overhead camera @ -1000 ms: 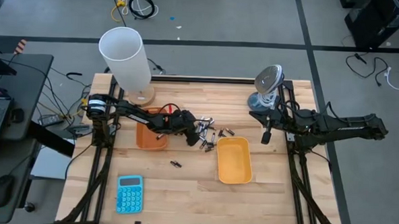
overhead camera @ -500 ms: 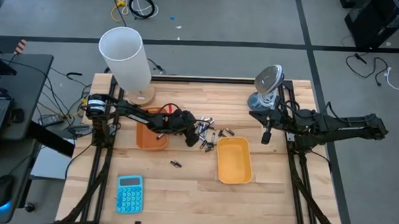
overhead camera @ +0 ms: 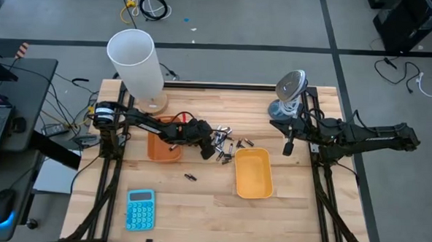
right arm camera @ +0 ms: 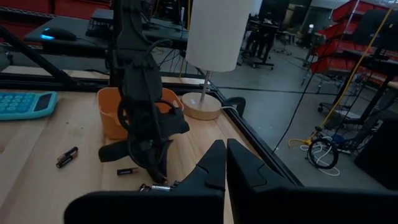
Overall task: Sort batteries
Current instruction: Put the silver battery into the orange bin
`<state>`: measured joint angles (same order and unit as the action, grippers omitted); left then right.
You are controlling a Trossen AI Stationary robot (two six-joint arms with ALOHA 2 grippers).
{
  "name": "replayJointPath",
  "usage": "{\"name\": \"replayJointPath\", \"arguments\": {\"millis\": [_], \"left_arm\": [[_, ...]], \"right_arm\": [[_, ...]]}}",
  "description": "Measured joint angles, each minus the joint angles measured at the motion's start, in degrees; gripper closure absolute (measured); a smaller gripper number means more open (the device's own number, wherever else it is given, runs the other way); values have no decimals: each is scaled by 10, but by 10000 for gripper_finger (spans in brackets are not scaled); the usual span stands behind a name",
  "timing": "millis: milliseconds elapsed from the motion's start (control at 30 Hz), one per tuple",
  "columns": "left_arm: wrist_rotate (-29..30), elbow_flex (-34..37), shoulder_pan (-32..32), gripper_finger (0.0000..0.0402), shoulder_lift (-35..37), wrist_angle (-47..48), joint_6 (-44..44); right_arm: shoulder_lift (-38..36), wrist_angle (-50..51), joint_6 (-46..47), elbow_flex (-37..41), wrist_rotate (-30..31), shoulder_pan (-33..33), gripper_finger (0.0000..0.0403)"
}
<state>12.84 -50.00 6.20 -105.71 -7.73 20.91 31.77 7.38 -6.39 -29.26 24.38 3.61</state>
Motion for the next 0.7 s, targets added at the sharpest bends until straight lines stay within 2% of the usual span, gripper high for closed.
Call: {"name": "replayJointPath", "arguments": {"millis": [333,700], "left_arm": [[-4,1,0,359,30,4,-12],[-29,1,0,359,104,21,-33]], "right_arm": [[0,0,0,0,0,-1,400],[0,0,-2,0,0,-1,400]]}}
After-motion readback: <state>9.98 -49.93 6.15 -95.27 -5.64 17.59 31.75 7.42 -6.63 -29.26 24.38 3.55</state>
